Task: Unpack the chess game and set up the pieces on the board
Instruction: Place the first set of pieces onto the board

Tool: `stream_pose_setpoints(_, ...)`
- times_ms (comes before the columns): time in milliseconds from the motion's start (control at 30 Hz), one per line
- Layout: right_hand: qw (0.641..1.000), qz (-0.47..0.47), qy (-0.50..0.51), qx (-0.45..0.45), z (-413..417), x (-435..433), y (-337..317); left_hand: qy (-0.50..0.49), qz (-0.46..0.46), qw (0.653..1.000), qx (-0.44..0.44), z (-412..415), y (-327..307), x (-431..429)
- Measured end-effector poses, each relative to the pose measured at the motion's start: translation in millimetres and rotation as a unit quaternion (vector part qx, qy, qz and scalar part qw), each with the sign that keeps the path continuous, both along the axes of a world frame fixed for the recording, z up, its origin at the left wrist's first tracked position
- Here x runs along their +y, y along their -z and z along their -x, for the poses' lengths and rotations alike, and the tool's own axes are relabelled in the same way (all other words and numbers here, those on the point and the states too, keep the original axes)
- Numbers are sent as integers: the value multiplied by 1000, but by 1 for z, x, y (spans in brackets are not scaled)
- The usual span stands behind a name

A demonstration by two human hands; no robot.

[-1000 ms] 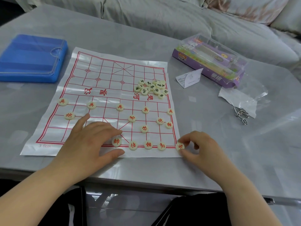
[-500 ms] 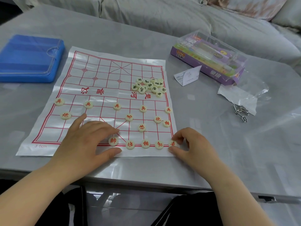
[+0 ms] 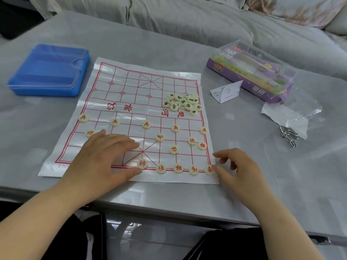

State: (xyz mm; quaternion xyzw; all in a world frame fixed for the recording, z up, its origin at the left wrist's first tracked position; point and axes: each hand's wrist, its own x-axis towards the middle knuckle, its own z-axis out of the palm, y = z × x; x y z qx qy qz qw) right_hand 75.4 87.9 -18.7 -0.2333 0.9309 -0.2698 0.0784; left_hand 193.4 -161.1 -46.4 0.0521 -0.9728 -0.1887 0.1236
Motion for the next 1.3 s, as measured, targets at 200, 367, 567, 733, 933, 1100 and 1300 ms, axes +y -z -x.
stream_pose_setpoints(200, 993, 41, -5, 112, -18, -24, 8, -96, -80, 992, -28, -16, -21, -25)
stream_pose_setpoints(367, 973, 2, -86, 214, -45, -66, 22, -126, -101, 986, -35, -28, -13, -45)
stream_pose_setpoints(567, 961, 10, -108, 255, -58, -102, 39, -102, -55, 992, -42, -31, -1, -55)
stream_pose_setpoints(733, 956, 17, -94, 276, -56, -105, 44, -72, 8, 997, 2, -30, -3, -49)
stream_pose_setpoints(933, 950, 16, -83, 300, -55, -104, 48, -41, 17, 999, 2, -24, -5, -38)
stream_pose_setpoints(1100, 938, 26, -87, 333, -55, -107, 45, -50, 25, 998, -22, -22, -1, -37)
stream_pose_setpoints(1300, 932, 14, -98, 349, -55, -110, 40, -58, -1, 998, -33, -18, 2, -37)
